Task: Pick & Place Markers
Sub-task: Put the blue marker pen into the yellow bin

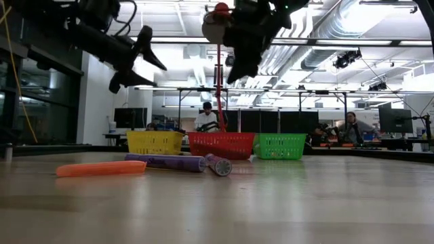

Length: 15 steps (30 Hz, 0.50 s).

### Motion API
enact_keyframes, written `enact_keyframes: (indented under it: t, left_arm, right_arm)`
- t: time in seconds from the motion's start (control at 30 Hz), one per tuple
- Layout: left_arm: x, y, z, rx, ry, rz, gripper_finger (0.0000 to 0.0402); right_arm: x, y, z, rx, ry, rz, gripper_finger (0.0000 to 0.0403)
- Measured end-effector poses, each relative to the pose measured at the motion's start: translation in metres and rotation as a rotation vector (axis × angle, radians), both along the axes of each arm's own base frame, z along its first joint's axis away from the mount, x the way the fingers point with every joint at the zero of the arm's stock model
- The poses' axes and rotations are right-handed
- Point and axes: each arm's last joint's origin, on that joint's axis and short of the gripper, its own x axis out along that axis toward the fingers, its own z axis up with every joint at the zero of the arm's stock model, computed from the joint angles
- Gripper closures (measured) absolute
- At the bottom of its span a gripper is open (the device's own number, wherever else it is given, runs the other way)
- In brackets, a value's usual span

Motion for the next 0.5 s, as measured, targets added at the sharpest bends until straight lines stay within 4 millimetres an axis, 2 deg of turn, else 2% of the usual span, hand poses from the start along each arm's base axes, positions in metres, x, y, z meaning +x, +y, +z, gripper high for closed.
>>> enact_keyframes:
  t: [0.2,0.33,0.5]
  left_arm:
    - [0.006,0.007,0.009,-0.004,0.153,-0.032,0.0142]
    - [0.011,0.023,0.021,-0.018,0.300,-0.105,0.0142]
    - [0.017,0.048,0.036,0.013,0.455,-0.213,0.0142]
  right_arm:
    - [-0.019,-0.010,-0.022,0.018,0.144,0.007,0.0403]
    - [-0.035,-0.009,-0.045,0.063,0.223,0.003,0.0403]
    - [-0.057,-0.003,-0.051,0.060,0.218,-0.021,0.0403]
